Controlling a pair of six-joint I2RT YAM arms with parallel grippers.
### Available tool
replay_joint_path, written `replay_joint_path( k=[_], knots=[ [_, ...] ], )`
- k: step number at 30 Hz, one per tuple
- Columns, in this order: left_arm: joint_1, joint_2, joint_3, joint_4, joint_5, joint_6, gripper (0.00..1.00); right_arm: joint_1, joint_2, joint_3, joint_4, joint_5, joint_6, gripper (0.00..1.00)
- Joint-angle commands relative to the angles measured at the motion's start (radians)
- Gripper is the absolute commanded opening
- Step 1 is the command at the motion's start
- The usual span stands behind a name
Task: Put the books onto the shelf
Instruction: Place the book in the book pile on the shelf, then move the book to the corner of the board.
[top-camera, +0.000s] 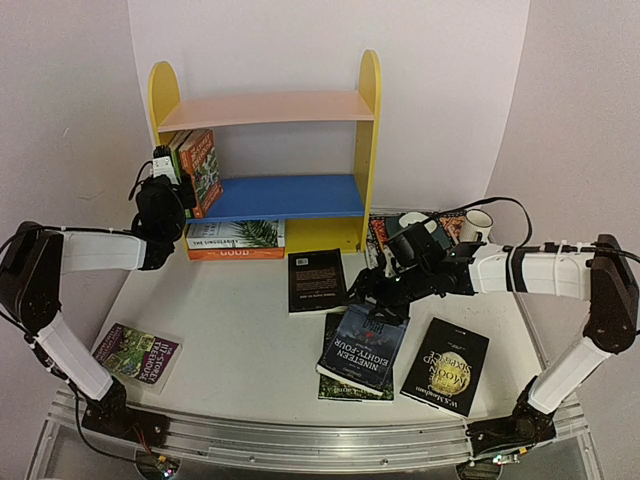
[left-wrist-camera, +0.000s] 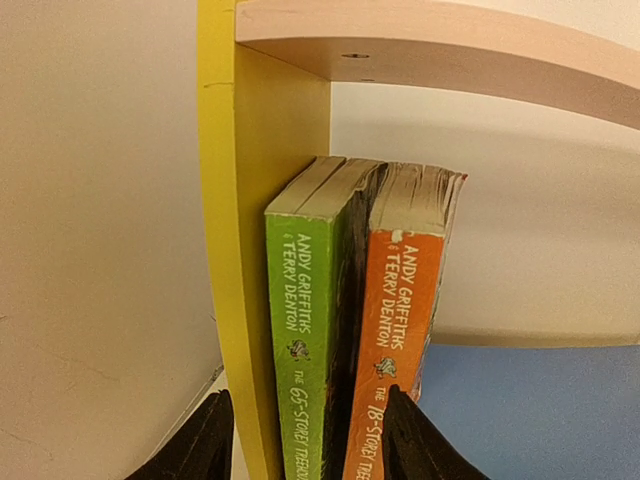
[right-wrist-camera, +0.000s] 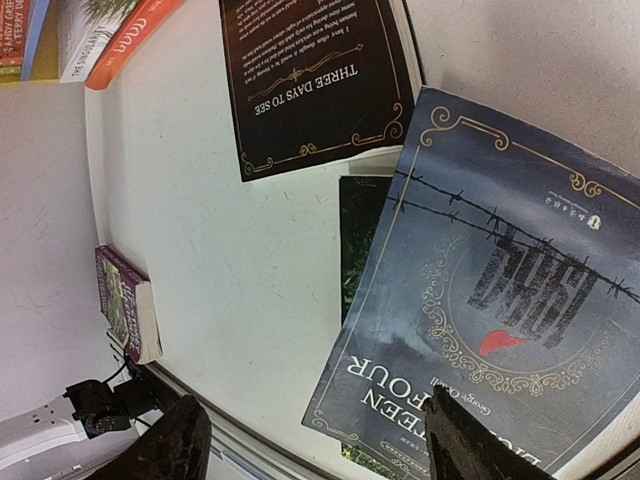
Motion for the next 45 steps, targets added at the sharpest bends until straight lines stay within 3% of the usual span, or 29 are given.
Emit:
replay_joint_path(
  k=[1,8,12,15,21,25,27,31,35,41,45],
  knots=[
    [0.005,-0.074,-0.028,-0.021,0.000,-0.032,0.52,-0.002,0.012,0.044,-0.010,-0.009,-0.014,0.74],
    [0.004,-0.106,-0.059,-0.067,0.010,-0.094,0.54,-0.003,0.024,0.057,-0.010,-0.022,-0.018,0.74],
    [0.005,-0.166,-0.065,-0.195,0.033,-0.141,0.56,-0.003,0.024,0.061,-0.010,-0.028,-0.028,0.75],
    [0.005,-0.234,-0.049,-0.426,0.035,-0.242,0.58,-0.003,0.023,0.066,-0.010,-0.029,-0.056,0.76],
    [0.005,-0.392,-0.044,-0.977,0.069,-0.591,0.65,-0.003,0.033,0.075,-0.010,-0.033,-0.088,0.76],
    [0.007,-0.376,0.058,-1.452,-0.007,-0.853,0.68,-0.002,0.037,0.077,-0.008,-0.039,-0.107,0.76],
    [0.025,-0.353,0.084,-1.590,0.046,-0.923,0.70,-0.003,0.034,0.076,-0.008,-0.039,-0.118,0.76],
    [0.141,-0.376,-0.001,-1.627,0.226,-0.996,0.76,-0.002,0.019,0.072,-0.009,-0.047,-0.148,0.77],
    [0.227,-0.452,-0.082,-1.660,0.230,-1.072,0.99,-0.002,-0.011,0.054,-0.010,-0.053,-0.180,0.77],
    [0.351,-0.432,-0.060,-1.883,0.238,-1.198,0.99,-0.006,-0.043,0.045,-0.014,-0.083,-0.223,0.77],
    [0.480,-0.420,-0.053,-1.914,0.270,-1.166,0.99,-0.012,-0.056,0.039,-0.016,-0.100,-0.241,0.77]
  ],
)
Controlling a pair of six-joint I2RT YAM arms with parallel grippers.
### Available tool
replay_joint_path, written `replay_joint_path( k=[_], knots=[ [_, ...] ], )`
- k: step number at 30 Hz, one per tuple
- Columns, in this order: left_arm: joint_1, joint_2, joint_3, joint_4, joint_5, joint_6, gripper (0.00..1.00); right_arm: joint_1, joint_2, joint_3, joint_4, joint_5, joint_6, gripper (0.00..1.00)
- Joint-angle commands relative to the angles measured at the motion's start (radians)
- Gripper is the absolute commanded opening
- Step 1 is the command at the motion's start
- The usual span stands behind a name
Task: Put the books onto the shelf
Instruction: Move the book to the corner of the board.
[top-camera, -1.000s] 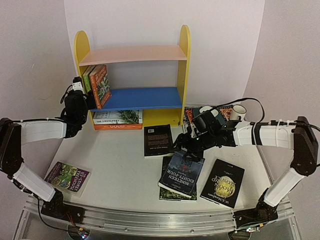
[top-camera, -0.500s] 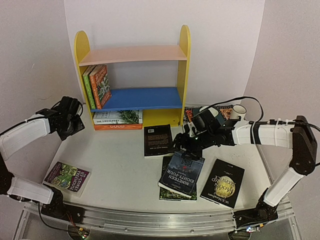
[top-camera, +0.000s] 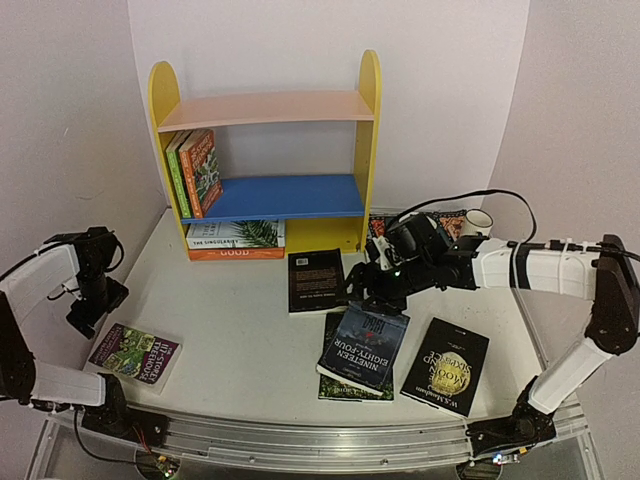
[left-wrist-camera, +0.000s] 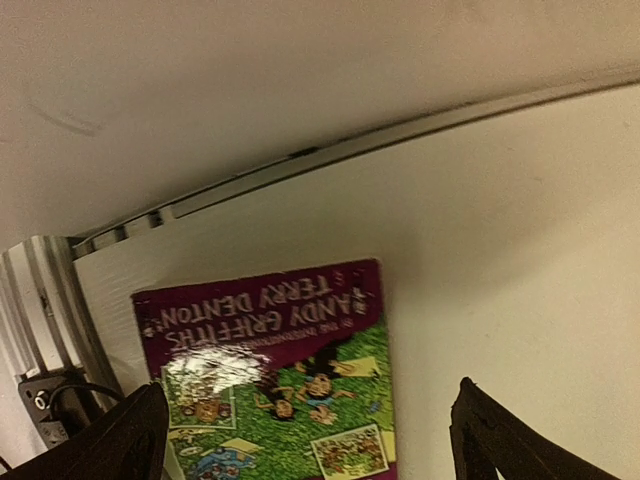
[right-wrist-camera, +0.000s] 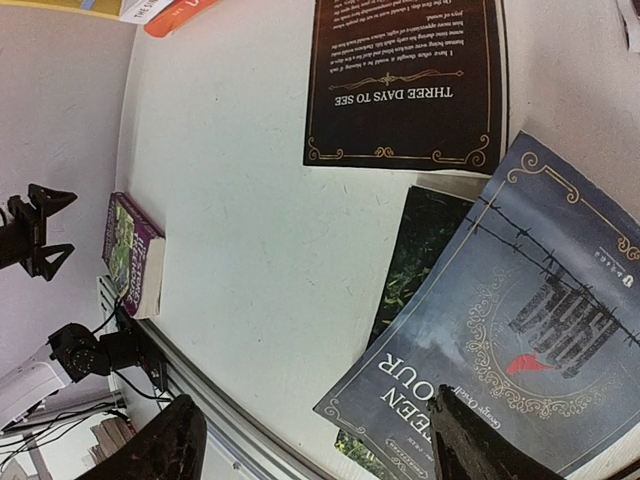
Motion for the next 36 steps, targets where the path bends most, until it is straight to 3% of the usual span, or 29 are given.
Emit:
replay_joint_path(
  k=[1,7,19,28,32,36],
  knots=[
    [0.104,0.001,0.040,-0.102,0.018,-0.029,0.99,-0.012,-0.051,-0.002,-0.018,-0.041,-0.047,0.77],
    [0.192,0.012,0.042,-0.104,-0.007,-0.003,0.99,-0.020,-0.058,-0.013,-0.019,-0.061,-0.055,0.77],
    [0.322,-0.098,-0.160,-0.053,0.019,-0.165,0.99,-0.030,-0.061,-0.010,-0.021,-0.069,-0.051,0.77],
    [0.323,-0.018,-0.285,0.204,0.251,-0.098,0.96,-0.031,-0.051,0.014,-0.027,-0.079,-0.045,0.77],
    [0.323,-0.011,-0.329,0.270,0.322,-0.096,0.88,-0.032,-0.040,0.023,-0.026,-0.084,-0.035,0.77],
    [0.290,-0.017,-0.381,0.352,0.436,-0.100,0.74,-0.031,-0.023,0.041,-0.027,-0.091,-0.031,0.77]
  ],
)
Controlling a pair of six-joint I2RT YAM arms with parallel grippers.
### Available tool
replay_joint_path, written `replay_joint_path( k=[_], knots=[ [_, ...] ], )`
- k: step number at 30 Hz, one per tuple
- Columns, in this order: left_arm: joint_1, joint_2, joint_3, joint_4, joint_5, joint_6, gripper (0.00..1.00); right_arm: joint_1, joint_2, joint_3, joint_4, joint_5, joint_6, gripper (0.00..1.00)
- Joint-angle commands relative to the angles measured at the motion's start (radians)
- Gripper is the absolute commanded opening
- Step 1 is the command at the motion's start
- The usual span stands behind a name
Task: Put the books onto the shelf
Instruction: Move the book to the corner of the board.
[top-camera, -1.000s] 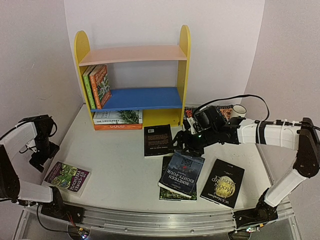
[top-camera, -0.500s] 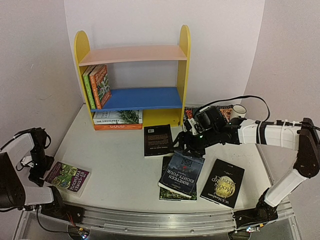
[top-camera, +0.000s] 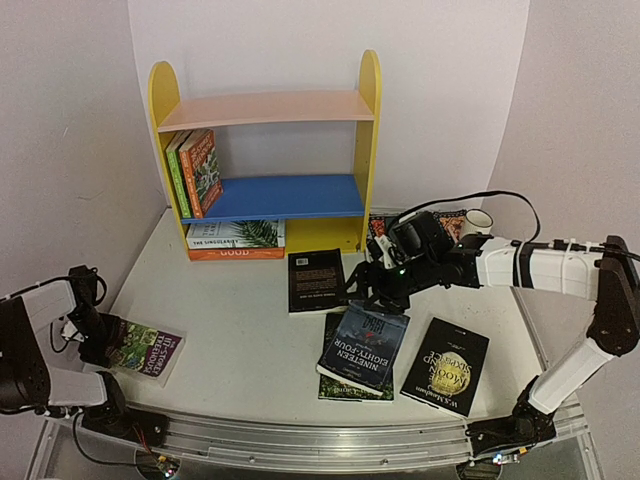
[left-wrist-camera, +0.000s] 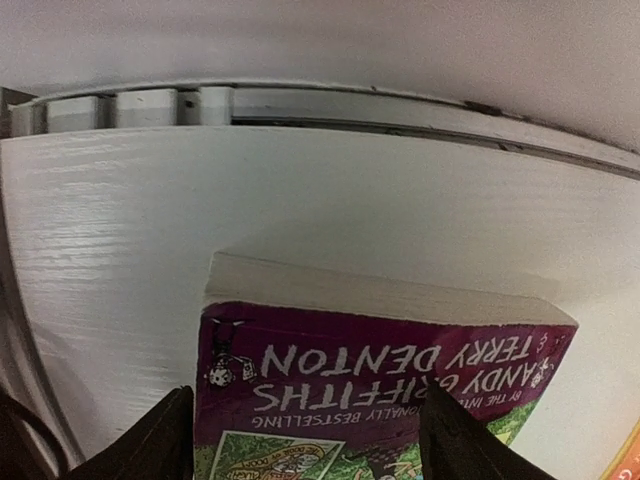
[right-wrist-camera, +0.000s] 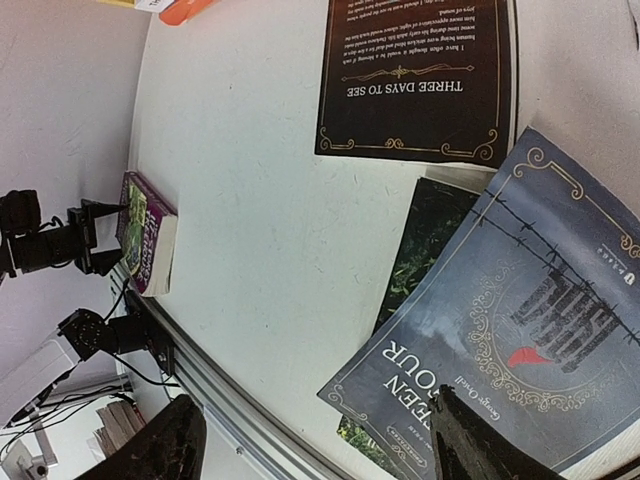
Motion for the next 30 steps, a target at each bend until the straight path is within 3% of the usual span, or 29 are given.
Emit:
replay_joint_path(
  k=[1,10,21,25,30],
  knots=[
    [-0.059,0.018,-0.079,0.117,0.181,0.001,0.72,-0.004,0.004,0.058,-0.023,-0.024,0.006,0.77],
    [-0.341,0.121,-0.043,0.229,0.226,-0.036,0.64,-0.004,0.035,0.088,-0.022,-0.034,0.023,0.77],
    [-0.778,0.383,0.176,0.334,0.278,0.002,0.65,-0.003,0.103,0.127,-0.024,-0.030,0.024,0.77],
    [-0.857,0.398,0.227,0.444,0.372,0.140,0.72,-0.004,0.173,0.161,-0.022,-0.041,0.017,0.78],
    [-0.862,0.302,0.216,0.490,0.395,0.292,0.80,-0.004,0.305,0.260,-0.024,-0.108,-0.008,0.75]
  ],
)
